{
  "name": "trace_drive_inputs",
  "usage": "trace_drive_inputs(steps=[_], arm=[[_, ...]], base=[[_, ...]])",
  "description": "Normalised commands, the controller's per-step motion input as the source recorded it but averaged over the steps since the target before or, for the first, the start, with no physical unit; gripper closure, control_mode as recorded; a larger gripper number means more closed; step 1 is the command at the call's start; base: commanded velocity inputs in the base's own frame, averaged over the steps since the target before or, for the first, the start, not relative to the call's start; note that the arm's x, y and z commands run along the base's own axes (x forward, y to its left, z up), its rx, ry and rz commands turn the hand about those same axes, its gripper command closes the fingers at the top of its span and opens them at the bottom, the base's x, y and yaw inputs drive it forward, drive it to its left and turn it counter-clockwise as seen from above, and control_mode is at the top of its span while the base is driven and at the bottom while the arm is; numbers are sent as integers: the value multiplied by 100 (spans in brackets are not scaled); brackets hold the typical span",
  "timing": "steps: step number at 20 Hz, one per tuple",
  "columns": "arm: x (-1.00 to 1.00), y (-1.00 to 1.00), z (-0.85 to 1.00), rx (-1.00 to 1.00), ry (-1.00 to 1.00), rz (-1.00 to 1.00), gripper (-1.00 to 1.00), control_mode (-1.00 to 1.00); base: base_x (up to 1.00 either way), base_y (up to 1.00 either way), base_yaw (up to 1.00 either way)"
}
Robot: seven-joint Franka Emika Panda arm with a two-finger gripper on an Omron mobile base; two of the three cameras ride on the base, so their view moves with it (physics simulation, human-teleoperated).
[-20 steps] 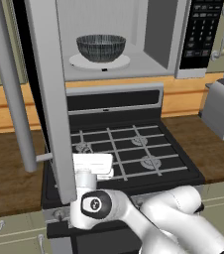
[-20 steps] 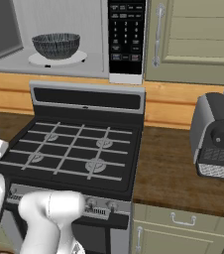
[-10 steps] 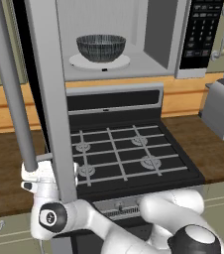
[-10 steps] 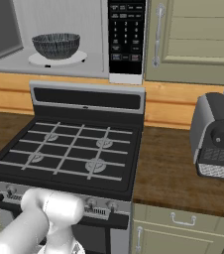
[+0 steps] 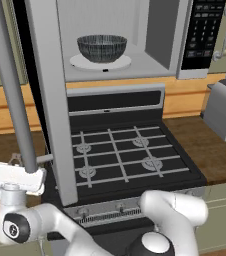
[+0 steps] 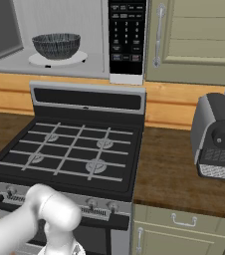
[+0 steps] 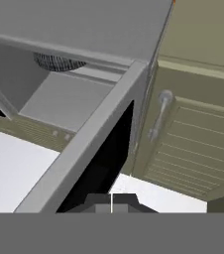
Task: Open the microwave, place the bowl with waffle inside the microwave, then close the microwave door and turn it on.
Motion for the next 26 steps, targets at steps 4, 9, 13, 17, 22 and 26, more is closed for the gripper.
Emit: trace_drive_inputs(steps=[4, 9, 13, 17, 22, 26], arm=[[-2, 74, 18, 4, -20, 0, 100, -100], [0, 27, 48, 23, -21, 0, 100, -100], [0, 0, 67, 30, -14, 0, 100, -100], [-5, -4, 75, 26, -15, 0, 100, -100], [-11, -47, 68, 26, -10, 4, 100, -100], [-19, -88, 51, 29, -1, 14, 100, -100]], base=[[0, 0, 0], [0, 0, 0], [0, 0, 0], [0, 0, 0], [0, 0, 0], [0, 0, 0]])
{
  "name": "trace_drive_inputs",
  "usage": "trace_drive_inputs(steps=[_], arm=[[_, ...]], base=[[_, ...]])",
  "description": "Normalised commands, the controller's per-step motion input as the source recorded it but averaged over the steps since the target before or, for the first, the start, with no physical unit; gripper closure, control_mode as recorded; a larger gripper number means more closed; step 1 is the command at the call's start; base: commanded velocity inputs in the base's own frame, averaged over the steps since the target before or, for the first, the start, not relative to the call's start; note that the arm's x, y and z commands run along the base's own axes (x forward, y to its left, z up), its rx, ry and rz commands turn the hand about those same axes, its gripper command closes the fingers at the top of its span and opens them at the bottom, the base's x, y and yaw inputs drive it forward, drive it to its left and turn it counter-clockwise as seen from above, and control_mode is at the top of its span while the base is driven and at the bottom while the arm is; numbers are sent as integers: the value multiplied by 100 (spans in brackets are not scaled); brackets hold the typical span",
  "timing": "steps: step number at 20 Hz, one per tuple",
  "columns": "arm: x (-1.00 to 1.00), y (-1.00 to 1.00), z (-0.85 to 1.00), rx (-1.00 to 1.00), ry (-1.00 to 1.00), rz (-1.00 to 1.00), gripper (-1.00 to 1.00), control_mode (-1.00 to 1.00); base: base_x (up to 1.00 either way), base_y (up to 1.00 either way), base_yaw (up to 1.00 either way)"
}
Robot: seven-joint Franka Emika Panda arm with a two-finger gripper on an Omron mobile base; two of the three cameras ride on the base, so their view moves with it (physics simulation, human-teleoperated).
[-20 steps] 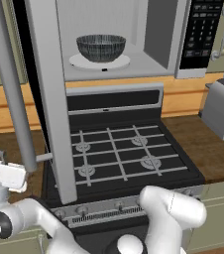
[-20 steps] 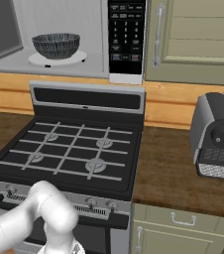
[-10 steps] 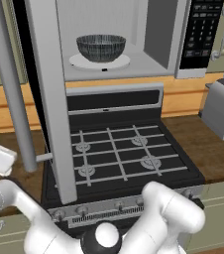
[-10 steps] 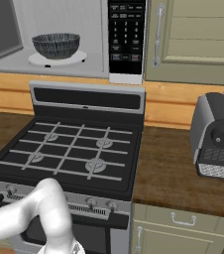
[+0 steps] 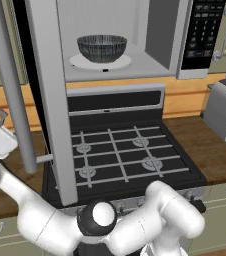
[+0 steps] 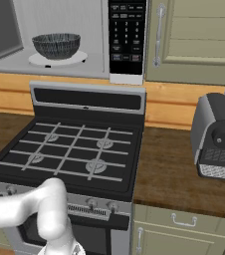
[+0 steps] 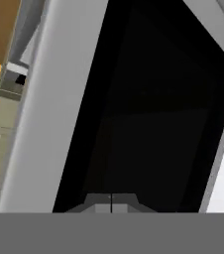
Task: Open the microwave, place the bowl with waffle inside the microwave, then close the microwave door and turn it on.
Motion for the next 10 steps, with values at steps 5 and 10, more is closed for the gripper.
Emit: trace_drive_inputs(steps=[5, 10], arm=[[-29, -97, 48, 29, -1, 16, 100, -100], [-39, -100, 48, 27, -7, 13, 100, -100]], base=[[0, 0, 0], [0, 0, 0]])
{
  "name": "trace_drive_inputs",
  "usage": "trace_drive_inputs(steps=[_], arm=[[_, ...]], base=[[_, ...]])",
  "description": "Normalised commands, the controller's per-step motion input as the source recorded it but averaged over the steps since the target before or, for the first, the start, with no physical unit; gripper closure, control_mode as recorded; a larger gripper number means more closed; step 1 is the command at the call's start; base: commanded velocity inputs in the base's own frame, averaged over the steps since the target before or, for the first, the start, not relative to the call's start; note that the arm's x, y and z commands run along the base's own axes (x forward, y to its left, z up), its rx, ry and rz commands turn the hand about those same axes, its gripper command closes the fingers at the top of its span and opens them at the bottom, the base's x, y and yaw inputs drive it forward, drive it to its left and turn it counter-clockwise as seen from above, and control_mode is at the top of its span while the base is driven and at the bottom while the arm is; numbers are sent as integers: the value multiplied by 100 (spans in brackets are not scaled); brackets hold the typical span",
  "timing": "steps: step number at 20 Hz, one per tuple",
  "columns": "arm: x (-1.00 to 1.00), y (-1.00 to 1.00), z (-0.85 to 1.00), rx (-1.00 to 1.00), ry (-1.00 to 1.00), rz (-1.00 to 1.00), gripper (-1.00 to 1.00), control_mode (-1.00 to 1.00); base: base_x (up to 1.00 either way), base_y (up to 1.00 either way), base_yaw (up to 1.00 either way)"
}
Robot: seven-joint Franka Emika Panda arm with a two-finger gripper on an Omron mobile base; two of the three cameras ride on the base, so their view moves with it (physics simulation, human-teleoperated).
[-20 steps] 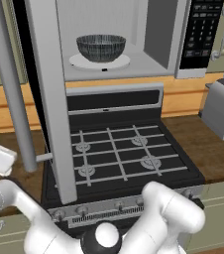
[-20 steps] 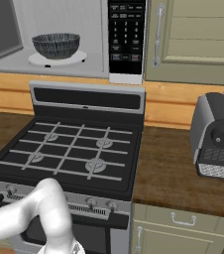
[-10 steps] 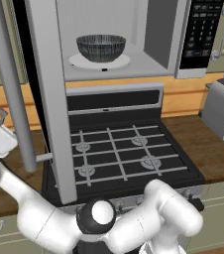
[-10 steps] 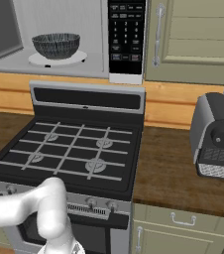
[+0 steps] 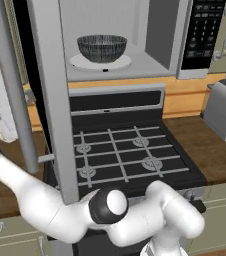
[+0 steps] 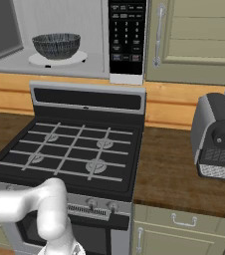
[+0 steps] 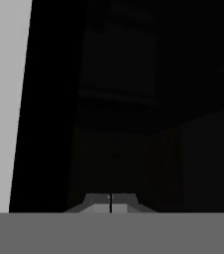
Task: Open the microwave, place the bowl with waffle inside the microwave, then close the microwave door and turn it on.
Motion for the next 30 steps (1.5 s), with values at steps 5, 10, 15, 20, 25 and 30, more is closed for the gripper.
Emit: trace_drive_inputs(steps=[5, 10, 15, 20, 25, 30], arm=[[-41, -100, 37, 28, -9, 9, 100, -100], [-39, -100, 29, 30, -10, 7, 100, -100], [-23, -100, 21, 31, -1, 11, 100, -100], [47, -100, -21, 20, 0, 23, 100, -100], [100, -92, -48, 7, 0, 40, 100, -100], [100, -71, -38, 0, 0, 49, 100, -100]], base=[[0, 0, 0], [0, 0, 0], [0, 0, 0], [0, 0, 0], [0, 0, 0], [0, 0, 0]])
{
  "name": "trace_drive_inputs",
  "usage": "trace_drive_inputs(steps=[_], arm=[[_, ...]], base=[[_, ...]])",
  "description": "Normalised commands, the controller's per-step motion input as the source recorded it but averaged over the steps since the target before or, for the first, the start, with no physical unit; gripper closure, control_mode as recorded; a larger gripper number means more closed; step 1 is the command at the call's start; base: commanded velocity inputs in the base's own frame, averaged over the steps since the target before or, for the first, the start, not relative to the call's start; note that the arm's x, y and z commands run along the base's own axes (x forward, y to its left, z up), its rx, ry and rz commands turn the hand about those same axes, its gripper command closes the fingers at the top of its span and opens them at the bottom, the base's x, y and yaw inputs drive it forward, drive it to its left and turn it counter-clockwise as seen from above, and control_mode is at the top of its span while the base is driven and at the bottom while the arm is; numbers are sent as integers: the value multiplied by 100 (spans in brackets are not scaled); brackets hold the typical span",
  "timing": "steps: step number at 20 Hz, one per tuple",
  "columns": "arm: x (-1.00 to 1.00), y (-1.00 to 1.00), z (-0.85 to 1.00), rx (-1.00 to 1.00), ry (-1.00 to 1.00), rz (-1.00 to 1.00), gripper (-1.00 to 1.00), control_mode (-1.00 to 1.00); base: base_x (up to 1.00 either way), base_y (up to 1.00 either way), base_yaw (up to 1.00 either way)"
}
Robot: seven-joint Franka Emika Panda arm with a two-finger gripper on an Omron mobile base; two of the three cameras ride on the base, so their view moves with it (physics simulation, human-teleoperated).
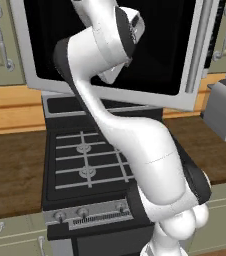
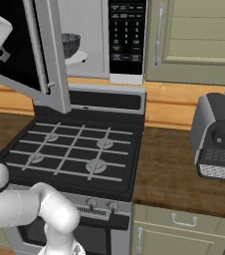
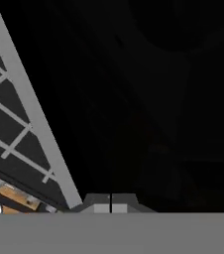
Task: Open the microwave, place the bowl with waffle inside the microwave, then close the microwave door and turn it on.
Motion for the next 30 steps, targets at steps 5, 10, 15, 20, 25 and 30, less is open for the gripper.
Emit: trace_drive_inputs(steps=[5, 10, 15, 20, 25, 30], arm=[[100, -69, -27, 0, 0, 53, 100, -100], [100, -63, -18, 0, 0, 53, 100, -100], [100, -57, -19, 0, 0, 52, 100, -100], [100, -47, -24, -4, 0, 48, 100, -100], [59, -21, -24, -14, -14, 40, 100, -100], [-95, -32, 0, -19, -26, 25, 100, -100]], base=[[0, 0, 0], [0, 0, 0], [0, 0, 0], [0, 0, 0], [0, 0, 0], [0, 0, 0]])
